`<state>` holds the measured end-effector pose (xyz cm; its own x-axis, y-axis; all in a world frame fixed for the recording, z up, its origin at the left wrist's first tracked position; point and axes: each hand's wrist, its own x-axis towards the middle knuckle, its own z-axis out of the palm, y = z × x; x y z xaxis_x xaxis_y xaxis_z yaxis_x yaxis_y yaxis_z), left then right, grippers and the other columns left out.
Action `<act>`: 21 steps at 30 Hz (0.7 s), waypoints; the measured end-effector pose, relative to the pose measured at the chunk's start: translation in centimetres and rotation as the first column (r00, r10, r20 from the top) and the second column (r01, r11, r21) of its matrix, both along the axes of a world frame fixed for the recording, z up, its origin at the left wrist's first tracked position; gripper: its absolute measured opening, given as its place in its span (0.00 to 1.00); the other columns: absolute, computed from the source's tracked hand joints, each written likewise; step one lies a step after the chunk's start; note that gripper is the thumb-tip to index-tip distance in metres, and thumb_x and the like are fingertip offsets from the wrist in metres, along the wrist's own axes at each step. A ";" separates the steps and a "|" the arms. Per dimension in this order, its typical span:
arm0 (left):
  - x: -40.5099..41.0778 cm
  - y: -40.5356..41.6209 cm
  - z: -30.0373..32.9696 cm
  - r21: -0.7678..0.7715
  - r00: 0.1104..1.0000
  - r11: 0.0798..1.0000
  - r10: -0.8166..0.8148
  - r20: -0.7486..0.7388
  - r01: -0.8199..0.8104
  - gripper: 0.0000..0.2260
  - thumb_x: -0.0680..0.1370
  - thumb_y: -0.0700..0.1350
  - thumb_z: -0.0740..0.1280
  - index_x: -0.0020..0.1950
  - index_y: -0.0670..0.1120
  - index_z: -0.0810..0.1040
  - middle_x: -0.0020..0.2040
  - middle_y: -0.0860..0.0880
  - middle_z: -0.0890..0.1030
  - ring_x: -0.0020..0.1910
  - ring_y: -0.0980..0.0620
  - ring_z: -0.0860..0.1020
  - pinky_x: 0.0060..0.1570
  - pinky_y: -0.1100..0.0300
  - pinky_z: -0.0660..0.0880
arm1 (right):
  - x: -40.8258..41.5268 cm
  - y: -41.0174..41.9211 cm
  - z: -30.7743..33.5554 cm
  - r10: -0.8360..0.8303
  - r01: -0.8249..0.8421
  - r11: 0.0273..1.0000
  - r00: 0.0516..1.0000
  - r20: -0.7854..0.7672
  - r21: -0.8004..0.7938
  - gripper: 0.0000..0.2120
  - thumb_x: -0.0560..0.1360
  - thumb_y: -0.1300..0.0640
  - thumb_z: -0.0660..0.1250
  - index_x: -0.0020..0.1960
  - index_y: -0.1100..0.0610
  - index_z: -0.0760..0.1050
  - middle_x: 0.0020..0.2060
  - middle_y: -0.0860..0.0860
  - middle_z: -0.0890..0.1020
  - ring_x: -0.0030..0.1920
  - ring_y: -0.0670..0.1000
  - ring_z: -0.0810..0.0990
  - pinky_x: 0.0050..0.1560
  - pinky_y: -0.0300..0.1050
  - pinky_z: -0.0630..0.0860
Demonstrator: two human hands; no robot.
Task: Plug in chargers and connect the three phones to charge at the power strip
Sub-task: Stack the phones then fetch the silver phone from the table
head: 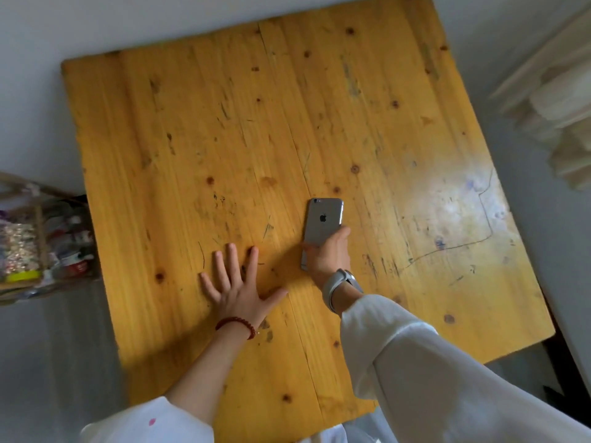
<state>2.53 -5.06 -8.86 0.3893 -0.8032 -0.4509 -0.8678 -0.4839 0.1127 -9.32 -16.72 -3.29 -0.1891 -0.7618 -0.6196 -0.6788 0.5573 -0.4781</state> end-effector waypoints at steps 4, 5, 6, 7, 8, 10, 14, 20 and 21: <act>-0.2 -0.2 0.8 0.001 0.999 1.000 0.013 -0.038 -0.013 0.44 0.61 0.77 0.48 0.68 0.61 0.30 0.72 0.50 0.30 0.71 0.45 0.29 0.64 0.41 0.26 | -2.5 1.0 1.0 0.129 -0.125 0.991 0.990 0.064 -0.056 0.11 0.76 0.59 0.57 0.56 0.63 0.62 0.42 0.56 0.73 0.39 0.59 0.74 0.39 0.53 0.75; -0.2 -0.5 1.1 0.011 0.997 1.000 0.030 -0.069 -0.030 0.45 0.63 0.75 0.54 0.70 0.60 0.33 0.73 0.50 0.32 0.72 0.44 0.31 0.66 0.40 0.29 | -3.4 1.6 1.2 0.141 -0.137 0.989 0.988 0.066 -0.059 0.11 0.76 0.59 0.56 0.56 0.63 0.63 0.43 0.57 0.75 0.38 0.57 0.73 0.36 0.50 0.72; -0.4 -0.9 1.5 0.014 0.994 0.998 0.056 -0.098 -0.055 0.44 0.66 0.71 0.59 0.72 0.59 0.38 0.75 0.48 0.35 0.73 0.43 0.33 0.67 0.38 0.33 | -4.6 2.2 1.4 0.144 -0.139 0.988 0.987 0.070 -0.063 0.10 0.77 0.59 0.56 0.56 0.64 0.64 0.45 0.59 0.76 0.37 0.57 0.72 0.35 0.47 0.69; -0.6 -1.3 1.9 0.006 0.987 0.995 0.098 -0.129 -0.098 0.41 0.68 0.66 0.63 0.73 0.57 0.44 0.76 0.47 0.38 0.74 0.43 0.36 0.68 0.37 0.37 | -5.7 2.8 1.6 0.137 -0.132 0.989 0.987 0.082 -0.069 0.10 0.77 0.59 0.56 0.56 0.64 0.64 0.47 0.61 0.77 0.39 0.57 0.73 0.35 0.45 0.67; -1.1 -1.8 2.6 -0.017 0.975 0.989 0.145 -0.167 -0.150 0.36 0.71 0.60 0.64 0.73 0.54 0.51 0.76 0.46 0.42 0.74 0.42 0.39 0.70 0.37 0.42 | -7.1 3.6 1.9 0.113 -0.105 0.991 0.989 0.100 -0.082 0.11 0.77 0.60 0.56 0.57 0.63 0.65 0.49 0.61 0.78 0.41 0.59 0.74 0.36 0.46 0.68; -2.8 -2.6 4.3 -0.083 0.943 0.966 0.219 -0.249 -0.246 0.27 0.74 0.52 0.63 0.71 0.48 0.60 0.76 0.44 0.52 0.74 0.42 0.48 0.71 0.38 0.50 | -10.4 5.5 3.0 0.060 -0.045 0.992 0.990 0.129 -0.122 0.11 0.78 0.59 0.57 0.58 0.63 0.65 0.50 0.61 0.78 0.44 0.60 0.76 0.39 0.48 0.70; -9.9 -2.9 7.8 -0.235 0.951 0.966 0.027 -0.309 -0.104 0.20 0.76 0.49 0.61 0.67 0.46 0.67 0.71 0.44 0.65 0.70 0.43 0.61 0.69 0.44 0.58 | -17.9 10.2 5.6 -0.046 0.084 0.969 0.985 0.164 -0.233 0.08 0.78 0.59 0.57 0.54 0.63 0.66 0.43 0.58 0.76 0.41 0.59 0.74 0.37 0.47 0.68; -27.3 1.9 12.4 -0.415 0.799 0.862 -0.458 -0.390 0.292 0.19 0.76 0.46 0.62 0.66 0.44 0.68 0.68 0.44 0.69 0.66 0.44 0.67 0.66 0.52 0.64 | -32.1 21.9 9.2 -0.314 0.366 0.860 0.929 0.195 -0.356 0.03 0.78 0.60 0.56 0.49 0.61 0.65 0.41 0.54 0.73 0.41 0.55 0.70 0.36 0.45 0.59; -30.7 3.6 13.0 -0.435 0.753 0.828 -0.528 -0.392 0.354 0.19 0.76 0.46 0.62 0.67 0.45 0.68 0.67 0.44 0.69 0.66 0.44 0.67 0.65 0.52 0.64 | -34.8 24.7 9.7 -0.357 0.404 0.835 0.914 0.192 -0.374 0.04 0.78 0.60 0.56 0.50 0.62 0.66 0.41 0.54 0.73 0.42 0.55 0.71 0.36 0.45 0.59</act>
